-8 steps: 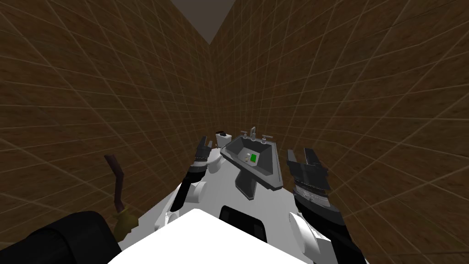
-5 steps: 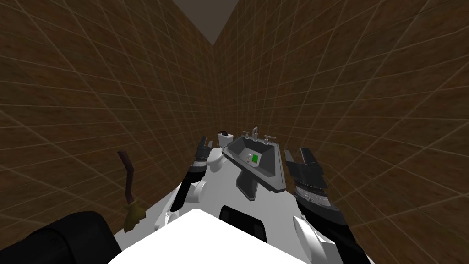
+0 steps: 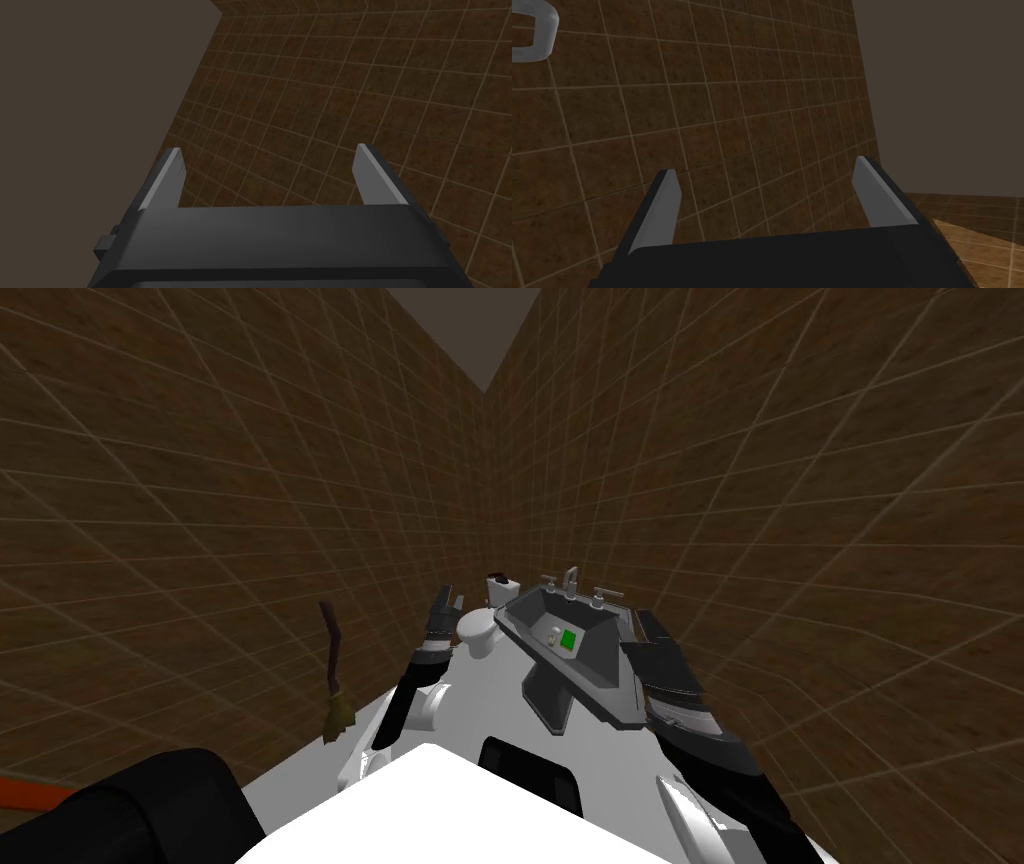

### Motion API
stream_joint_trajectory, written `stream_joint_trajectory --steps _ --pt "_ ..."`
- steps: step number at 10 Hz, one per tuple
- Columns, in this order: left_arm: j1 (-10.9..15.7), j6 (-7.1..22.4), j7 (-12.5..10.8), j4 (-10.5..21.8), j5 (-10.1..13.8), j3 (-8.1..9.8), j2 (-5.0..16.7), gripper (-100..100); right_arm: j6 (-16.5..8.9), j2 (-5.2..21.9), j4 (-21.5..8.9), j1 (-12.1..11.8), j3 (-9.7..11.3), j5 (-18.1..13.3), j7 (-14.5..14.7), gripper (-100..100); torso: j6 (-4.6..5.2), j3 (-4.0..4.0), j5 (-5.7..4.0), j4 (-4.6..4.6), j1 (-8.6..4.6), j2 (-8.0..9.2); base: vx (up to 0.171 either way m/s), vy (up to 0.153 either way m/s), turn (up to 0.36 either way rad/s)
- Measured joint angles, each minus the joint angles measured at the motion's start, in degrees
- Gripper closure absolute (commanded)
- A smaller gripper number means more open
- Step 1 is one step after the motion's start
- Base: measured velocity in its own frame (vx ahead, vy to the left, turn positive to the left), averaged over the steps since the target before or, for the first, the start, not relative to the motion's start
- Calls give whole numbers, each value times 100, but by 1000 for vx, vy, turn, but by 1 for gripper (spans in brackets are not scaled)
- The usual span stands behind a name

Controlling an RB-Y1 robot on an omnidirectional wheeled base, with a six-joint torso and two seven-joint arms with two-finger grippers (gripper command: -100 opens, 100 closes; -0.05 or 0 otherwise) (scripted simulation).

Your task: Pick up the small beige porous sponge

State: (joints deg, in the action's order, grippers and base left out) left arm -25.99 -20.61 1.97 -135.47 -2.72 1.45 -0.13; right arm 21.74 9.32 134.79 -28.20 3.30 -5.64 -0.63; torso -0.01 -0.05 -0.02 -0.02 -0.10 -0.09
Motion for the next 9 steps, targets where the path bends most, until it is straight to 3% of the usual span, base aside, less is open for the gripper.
stream_joint_trajectory --steps 9 --pt "0 0 0 0 0 0 0 0 -1281 264 279 -180 -65 -79 553 -100 1 0 2 0 9 0 13 -11 181"
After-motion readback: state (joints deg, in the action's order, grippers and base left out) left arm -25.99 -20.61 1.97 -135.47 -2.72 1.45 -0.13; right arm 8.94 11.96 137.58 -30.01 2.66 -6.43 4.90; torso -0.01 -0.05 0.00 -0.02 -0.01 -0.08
